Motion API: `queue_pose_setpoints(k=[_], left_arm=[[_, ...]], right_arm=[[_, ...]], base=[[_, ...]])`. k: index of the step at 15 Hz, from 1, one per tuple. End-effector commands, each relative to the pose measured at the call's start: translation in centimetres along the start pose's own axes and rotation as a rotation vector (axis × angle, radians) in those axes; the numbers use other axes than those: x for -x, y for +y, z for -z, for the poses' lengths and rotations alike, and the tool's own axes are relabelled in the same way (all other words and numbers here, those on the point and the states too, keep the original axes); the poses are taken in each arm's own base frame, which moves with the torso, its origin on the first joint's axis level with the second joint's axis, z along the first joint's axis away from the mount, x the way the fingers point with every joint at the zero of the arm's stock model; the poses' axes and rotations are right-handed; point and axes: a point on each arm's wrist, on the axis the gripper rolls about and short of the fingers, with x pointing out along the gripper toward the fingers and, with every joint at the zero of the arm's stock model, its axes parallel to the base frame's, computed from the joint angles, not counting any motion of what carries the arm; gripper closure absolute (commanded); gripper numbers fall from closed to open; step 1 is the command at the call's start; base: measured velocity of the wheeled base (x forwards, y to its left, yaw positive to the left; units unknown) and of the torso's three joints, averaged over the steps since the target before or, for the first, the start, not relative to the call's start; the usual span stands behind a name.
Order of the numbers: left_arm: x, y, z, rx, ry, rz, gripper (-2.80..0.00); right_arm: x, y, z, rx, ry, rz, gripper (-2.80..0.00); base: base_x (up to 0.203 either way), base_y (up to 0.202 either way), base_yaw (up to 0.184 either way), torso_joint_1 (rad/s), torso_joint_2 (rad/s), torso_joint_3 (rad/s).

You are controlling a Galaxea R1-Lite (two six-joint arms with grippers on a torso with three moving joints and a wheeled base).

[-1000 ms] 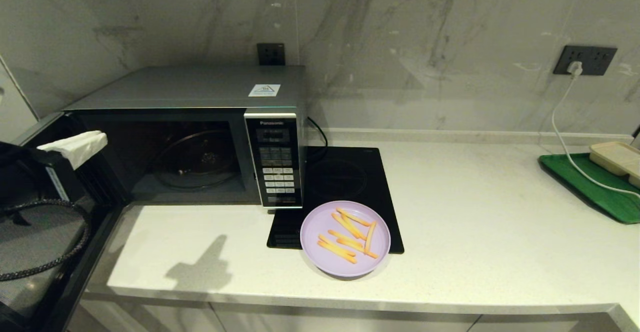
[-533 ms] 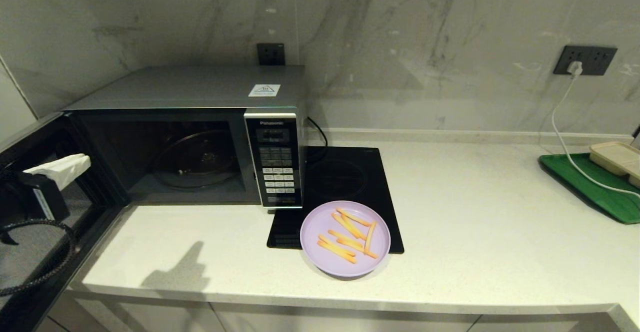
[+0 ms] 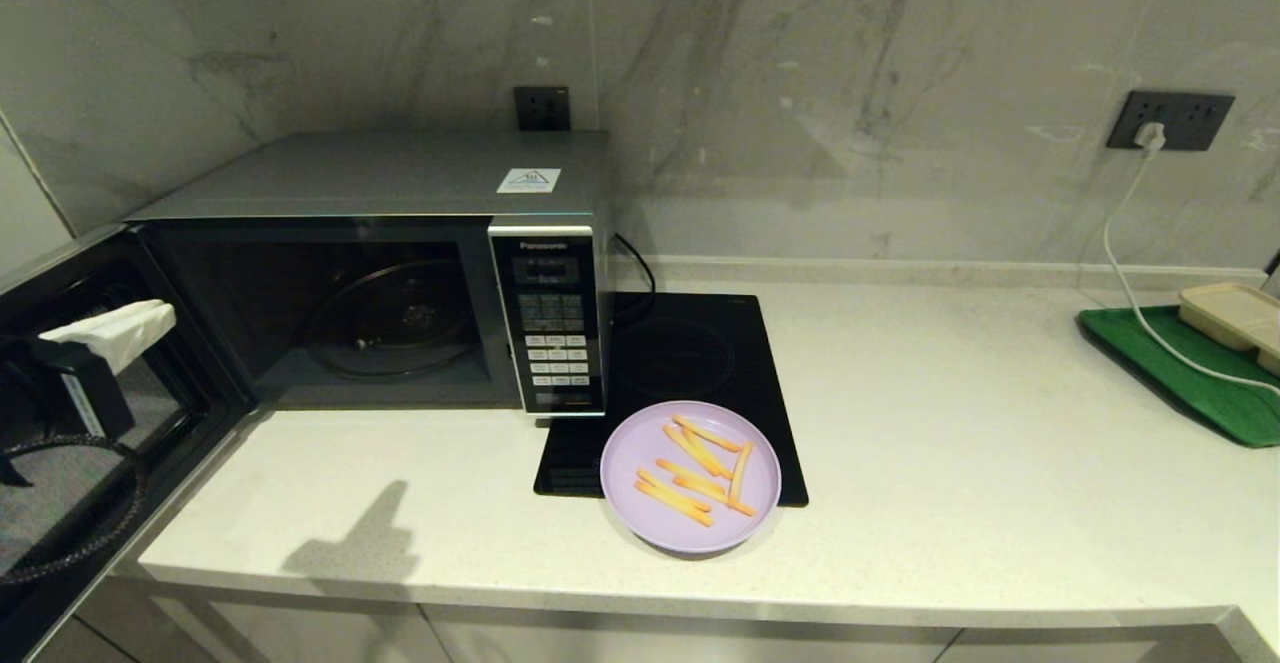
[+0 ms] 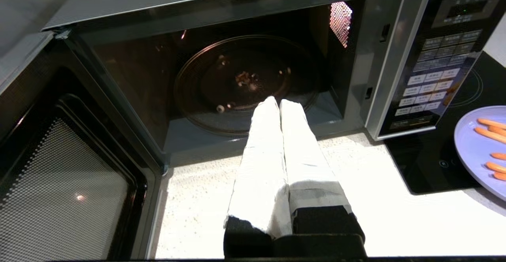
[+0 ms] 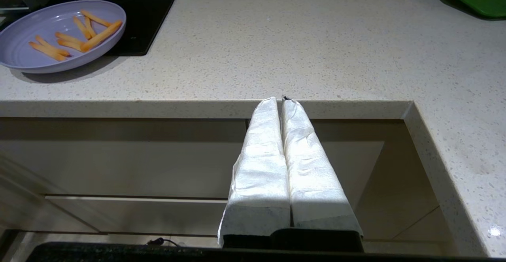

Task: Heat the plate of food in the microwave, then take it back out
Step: Open the microwave oven, then put the plate in the microwave oven

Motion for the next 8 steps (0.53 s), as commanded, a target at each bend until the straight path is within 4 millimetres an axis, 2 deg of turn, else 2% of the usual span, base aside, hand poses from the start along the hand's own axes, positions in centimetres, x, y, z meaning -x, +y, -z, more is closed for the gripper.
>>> queue_pose_setpoints(k=[1,4,5,8], left_arm=[[0.0,0.0,-0.1,-0.003,-0.005,0.002,0.00],[-0.2,-0.2,-0.1,0.015,-0.005,0.028,0.00],[-0.4,-0.5,-0.1,0.070,-0.005,0.063,0.00],[-1.2,-3.8,-0.2,0.211,0.029,0.275,0.00]], right_arm=[[0.0,0.0,0.0,-0.001,0.001,0.001,0.00],[0.0,0.0,0.0,-0.001,-0.001,-0.001,0.00],[0.0,0.0,0.0,-0.001,0.001,0.001,0.00],[0.0,0.0,0.0,-0.001,0.001,0.001,0.00]], base=[[0.000,0.000,0.000,0.000,0.00,0.000],[0.000,0.000,0.000,0.000,0.00,0.000],[0.000,0.000,0.000,0.000,0.00,0.000],[0.000,0.000,0.000,0.000,0.00,0.000]])
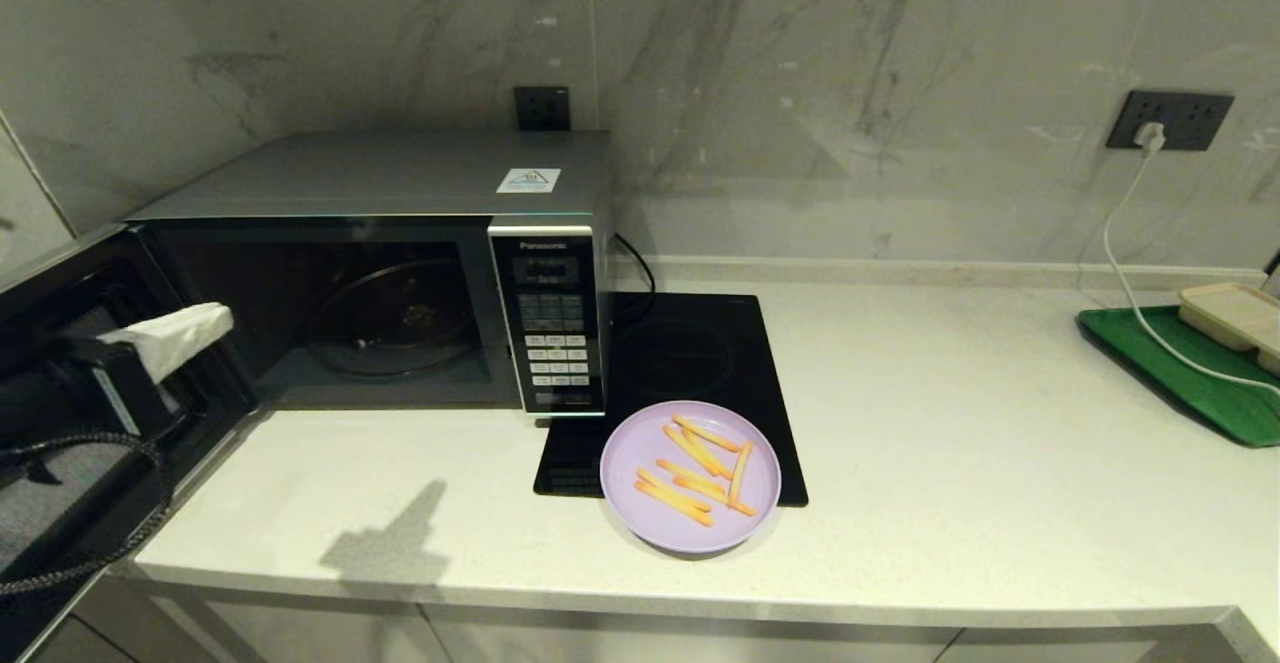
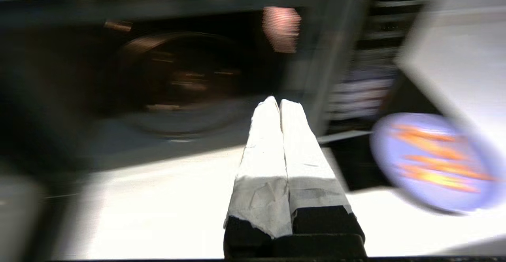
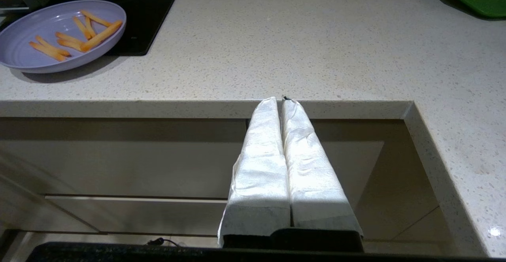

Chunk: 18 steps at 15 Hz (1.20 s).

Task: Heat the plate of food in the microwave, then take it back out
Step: Put the plate in the microwave oven

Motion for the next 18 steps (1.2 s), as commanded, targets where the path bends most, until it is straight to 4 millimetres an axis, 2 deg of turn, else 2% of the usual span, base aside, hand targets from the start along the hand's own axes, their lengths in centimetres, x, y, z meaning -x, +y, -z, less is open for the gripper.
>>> queue_pose_setpoints(k=[1,5,6,8,10,12,14,17,18], left_arm=[[-1.2,-3.0,0.4,0.089,0.061,0.186,0.00],[-2.9,-9.5,-0.2,0.145,0.376,0.492,0.00],[-4.0,-10.7,0.5,0.107,0.473,0.515,0.00],[-5.8,-12.2,3.0,-0.123,0.637,0.475,0.00],[-7.1,-13.5,4.9,-0.279,0.730,0.481,0.00],[-8.0,-14.7,5.6,-0.358,0.753,0.533,0.00],[-9.4,-15.6,4.9,-0.378,0.714,0.556,0.00],[-11.5,-16.6,2.8,-0.298,0.638,0.626,0.00],[-12.4,-17.0,2.4,-0.209,0.656,0.604,0.00]], right_arm=[[0.0,0.0,0.0,-0.001,0.002,0.000,0.00],[0.0,0.0,0.0,-0.001,0.002,0.000,0.00],[0.0,0.0,0.0,-0.001,0.002,0.000,0.00],[0.0,0.0,0.0,-0.001,0.002,-0.001,0.00],[0.0,0.0,0.0,-0.001,0.002,0.000,0.00],[0.0,0.0,0.0,-0.001,0.002,0.000,0.00],[0.0,0.0,0.0,-0.001,0.002,0.000,0.00],[0.0,0.0,0.0,-0.001,-0.001,0.000,0.00],[0.0,0.0,0.0,-0.001,0.002,-0.001,0.00]], base=[[0.000,0.000,0.000,0.000,0.00,0.000],[0.000,0.000,0.000,0.000,0.00,0.000],[0.000,0.000,0.000,0.000,0.00,0.000],[0.000,0.000,0.000,0.000,0.00,0.000],[0.000,0.000,0.000,0.000,0.00,0.000],[0.000,0.000,0.000,0.000,0.00,0.000],[0.000,0.000,0.000,0.000,0.00,0.000],[0.000,0.000,0.000,0.000,0.00,0.000],[0.000,0.000,0.000,0.000,0.00,0.000]])
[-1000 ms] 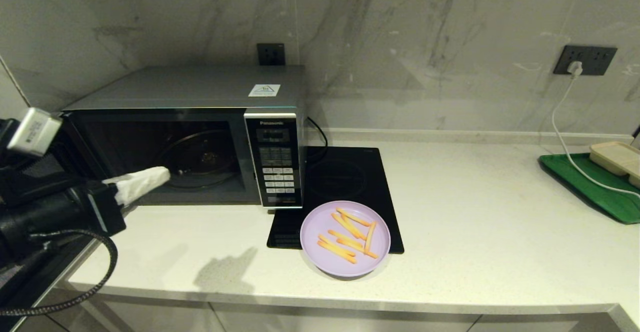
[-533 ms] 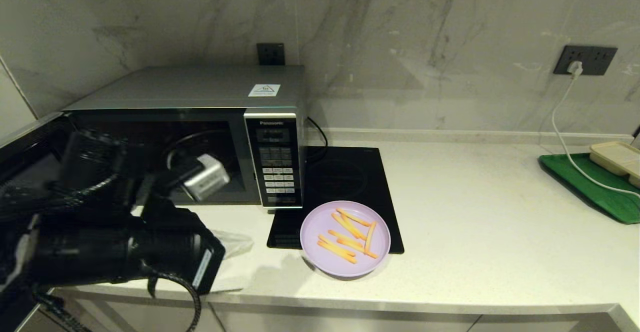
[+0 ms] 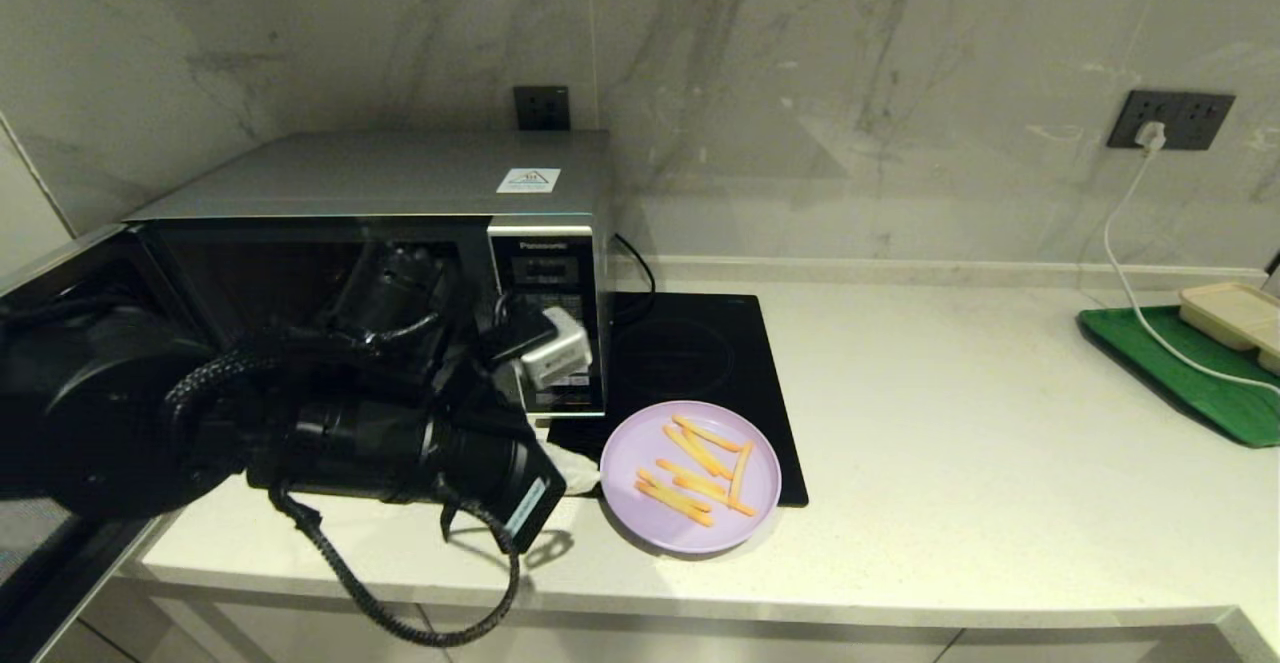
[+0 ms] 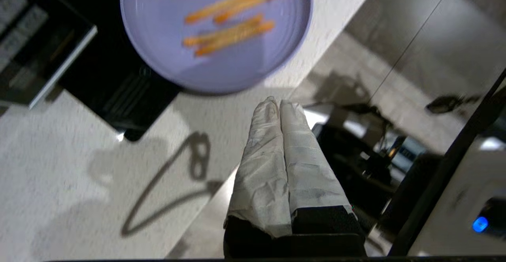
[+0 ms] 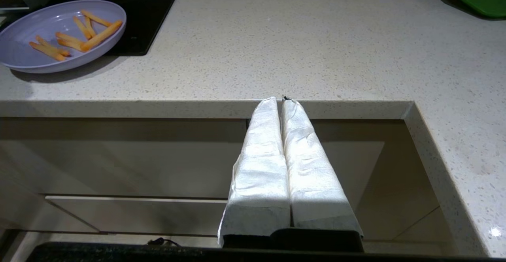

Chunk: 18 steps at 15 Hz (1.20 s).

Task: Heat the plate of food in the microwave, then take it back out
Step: Put the plate in the microwave oven

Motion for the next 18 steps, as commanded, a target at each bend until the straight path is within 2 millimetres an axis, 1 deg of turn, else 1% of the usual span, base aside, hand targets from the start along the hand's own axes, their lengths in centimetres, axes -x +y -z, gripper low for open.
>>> queue_pose_setpoints(k=[1,2,3,4,6,7,10,13,15,18], left_arm=[[-2.0,0.7,-1.9,0.236,-0.003,0.013,0.00],[-2.6,0.8,-2.4,0.378,0.014,-0.003,0.00],[-3.5,1.0,-2.3,0.469,0.053,-0.083,0.00],[-4.4,1.1,-1.7,0.487,0.098,-0.171,0.00],[-6.3,1.4,-0.7,0.544,0.158,-0.288,0.00],[-6.7,1.5,-0.5,0.573,0.164,-0.333,-2.80],[-7.6,1.8,-0.4,0.639,0.174,-0.369,-2.80],[-9.4,2.2,0.0,0.636,0.206,-0.433,-2.80],[-9.8,2.1,-0.3,0.629,0.202,-0.434,-2.80],[-12.2,2.7,-0.4,0.624,0.214,-0.464,-2.80]], right_arm=[[0.0,0.0,0.0,-0.001,0.003,0.000,0.00],[0.0,0.0,0.0,-0.001,0.003,0.000,0.00],[0.0,0.0,0.0,-0.001,0.003,-0.001,0.00],[0.0,0.0,0.0,-0.001,0.003,0.000,0.00],[0.0,0.0,0.0,-0.001,0.003,0.001,0.00],[0.0,0.0,0.0,-0.001,0.003,0.000,0.00],[0.0,0.0,0.0,-0.001,0.003,0.000,0.00],[0.0,0.0,0.0,-0.001,0.003,0.000,0.00],[0.0,0.0,0.0,-0.001,0.003,-0.001,0.00],[0.0,0.0,0.0,-0.001,0.003,0.000,0.00]], base=[[0.000,0.000,0.000,0.000,0.00,0.000],[0.000,0.000,0.000,0.000,0.00,0.000],[0.000,0.000,0.000,0.000,0.00,0.000],[0.000,0.000,0.000,0.000,0.00,0.000],[0.000,0.000,0.000,0.000,0.00,0.000],[0.000,0.000,0.000,0.000,0.00,0.000],[0.000,0.000,0.000,0.000,0.00,0.000],[0.000,0.000,0.000,0.000,0.00,0.000],[0.000,0.000,0.000,0.000,0.00,0.000],[0.000,0.000,0.000,0.000,0.00,0.000]])
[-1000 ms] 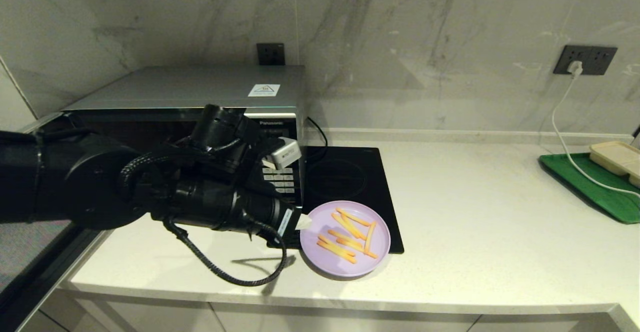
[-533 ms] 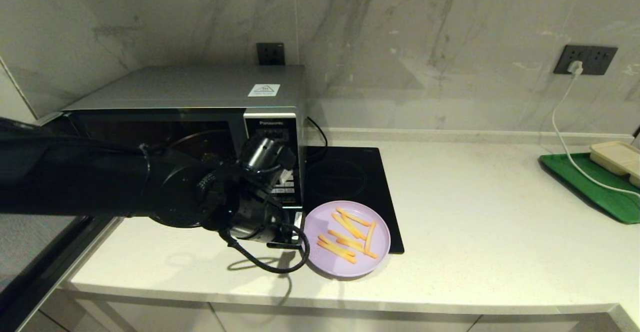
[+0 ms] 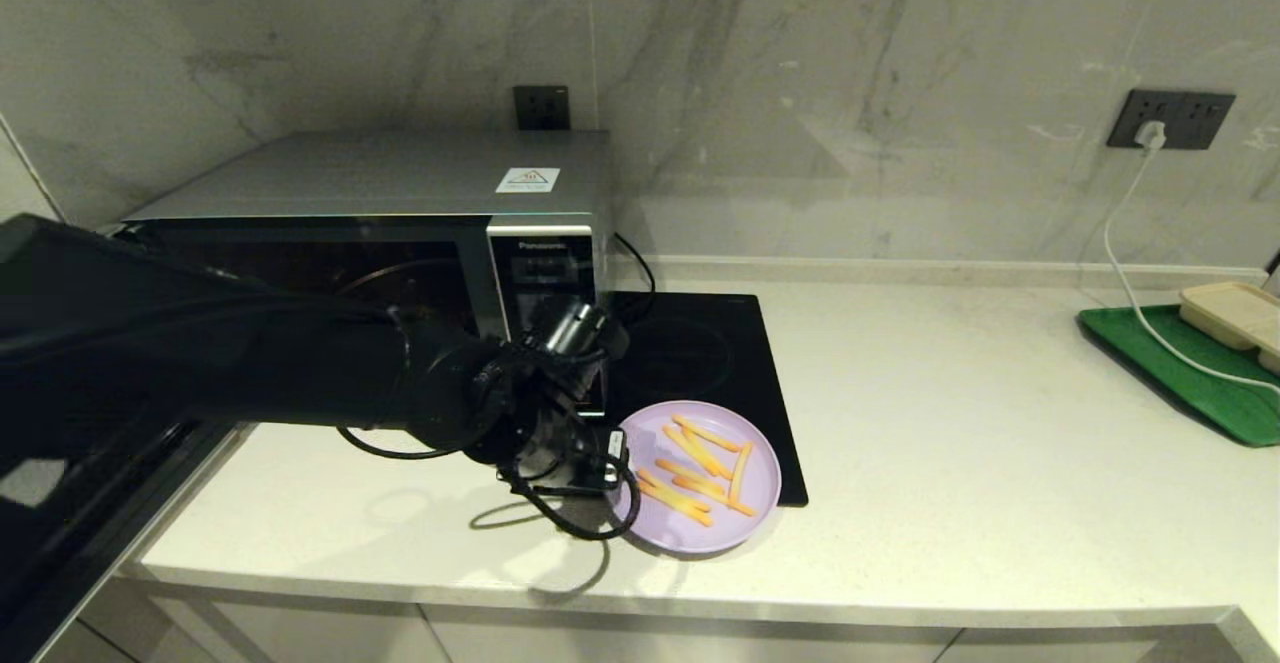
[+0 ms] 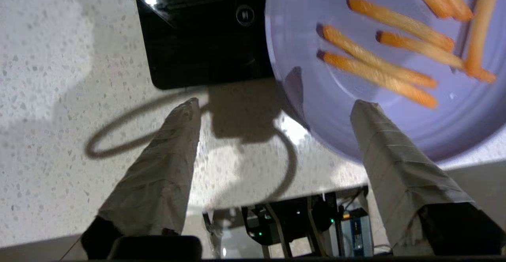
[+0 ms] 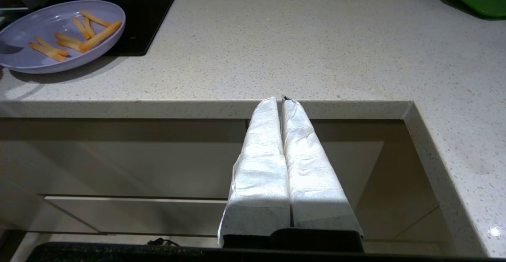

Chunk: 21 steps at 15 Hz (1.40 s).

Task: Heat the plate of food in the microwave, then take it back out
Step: Put the plate in the microwave oven

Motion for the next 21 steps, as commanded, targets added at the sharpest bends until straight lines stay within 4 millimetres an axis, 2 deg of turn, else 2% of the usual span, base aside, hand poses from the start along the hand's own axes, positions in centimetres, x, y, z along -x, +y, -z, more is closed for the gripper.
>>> queue_pose_setpoints(k=[1,5,9,17,21], left_arm=[[-2.0,-0.6,-0.5,0.001,0.012,-0.020,-2.80],[-3.6,0.1,-1.8,0.046,0.014,-0.046,-2.80],[-4.0,1.0,-2.2,0.080,0.013,-0.060,-2.80],[-5.6,0.8,-1.3,0.066,0.047,-0.094,-2.80],[-5.7,0.5,-1.1,0.045,0.044,-0.112,-2.80]], right_arm=[[0.0,0.0,0.0,-0.001,0.003,0.000,0.00],[0.0,0.0,0.0,-0.001,0.002,0.001,0.00],[0.0,0.0,0.0,-0.001,0.003,0.000,0.00],[0.0,0.0,0.0,-0.001,0.003,0.000,0.00],[0.0,0.0,0.0,-0.001,0.003,-0.002,0.00]], base=[[0.000,0.000,0.000,0.000,0.00,0.000],[0.000,0.000,0.000,0.000,0.00,0.000],[0.000,0.000,0.000,0.000,0.00,0.000],[0.000,0.000,0.000,0.000,0.00,0.000],[0.000,0.000,0.000,0.000,0.00,0.000]])
